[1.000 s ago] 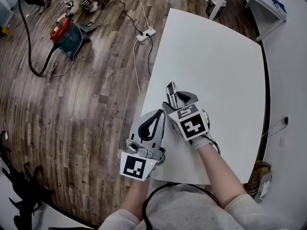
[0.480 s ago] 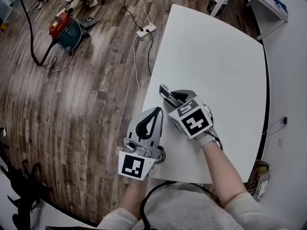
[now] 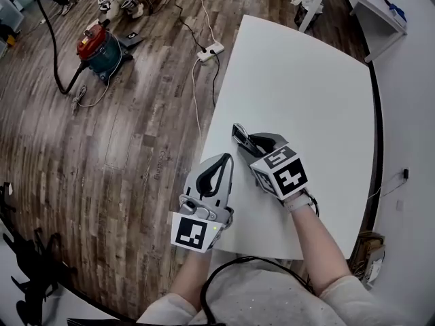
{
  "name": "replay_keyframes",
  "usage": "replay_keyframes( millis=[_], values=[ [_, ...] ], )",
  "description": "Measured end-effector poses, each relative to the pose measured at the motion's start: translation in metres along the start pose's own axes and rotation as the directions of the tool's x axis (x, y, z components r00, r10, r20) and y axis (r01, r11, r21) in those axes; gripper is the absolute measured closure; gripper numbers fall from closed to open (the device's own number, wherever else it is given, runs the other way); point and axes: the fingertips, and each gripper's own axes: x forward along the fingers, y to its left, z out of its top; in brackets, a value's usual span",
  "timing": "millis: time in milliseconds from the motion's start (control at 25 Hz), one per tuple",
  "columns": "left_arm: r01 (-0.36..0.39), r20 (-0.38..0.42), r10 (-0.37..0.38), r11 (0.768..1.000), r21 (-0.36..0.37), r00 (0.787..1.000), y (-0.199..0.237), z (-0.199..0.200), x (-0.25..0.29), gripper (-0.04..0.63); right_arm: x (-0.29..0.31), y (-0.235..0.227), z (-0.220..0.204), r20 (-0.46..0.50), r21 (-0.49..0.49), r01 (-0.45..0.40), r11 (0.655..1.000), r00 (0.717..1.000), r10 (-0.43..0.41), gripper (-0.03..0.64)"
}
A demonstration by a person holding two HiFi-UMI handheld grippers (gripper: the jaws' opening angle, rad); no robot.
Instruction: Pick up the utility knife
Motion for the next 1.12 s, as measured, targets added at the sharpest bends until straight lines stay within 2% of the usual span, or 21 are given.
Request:
replay_keyframes(
  millis=[160,280,480,600,800,1120],
  values=[
    [0.014,0.009,-0.014,1.000,-0.009,1.000,-0.018,0.015,0.005,0.589,-0.027,-0.001,0.007,0.035,0.028,-0.015,0.999,0.999,0.014,0.472],
    [0.027,0.010,-0.027,1.000,0.011,1.000,-0.030,0.025,0.008,0.589,-0.050,-0.002,0.016,0.075,0.057,-0.024,0.998,0.997,0.020,0.472],
    [0.029,-0.009,-0.028,1.000,0.008,1.000,-0.050,0.043,0.011,0.589,-0.086,0.000,0.027,0.114,0.037,-0.027,0.999,0.993,0.023,0.472],
    [0.019,0.019,-0.019,1.000,0.004,1.000,-0.052,0.055,0.009,0.589,-0.107,0.004,0.034,0.152,0.050,-0.050,0.997,0.988,0.042,0.472],
    [-0.023,0.038,0.024,0.999,-0.036,0.999,-0.052,0.071,0.000,0.589,-0.144,0.016,0.042,0.210,0.055,-0.098,0.994,0.974,0.084,0.472],
    [-0.050,0.038,0.051,0.998,-0.031,0.998,-0.056,0.088,-0.017,0.589,-0.186,0.037,0.057,0.323,0.086,-0.203,0.975,0.932,0.165,0.472]
  ],
)
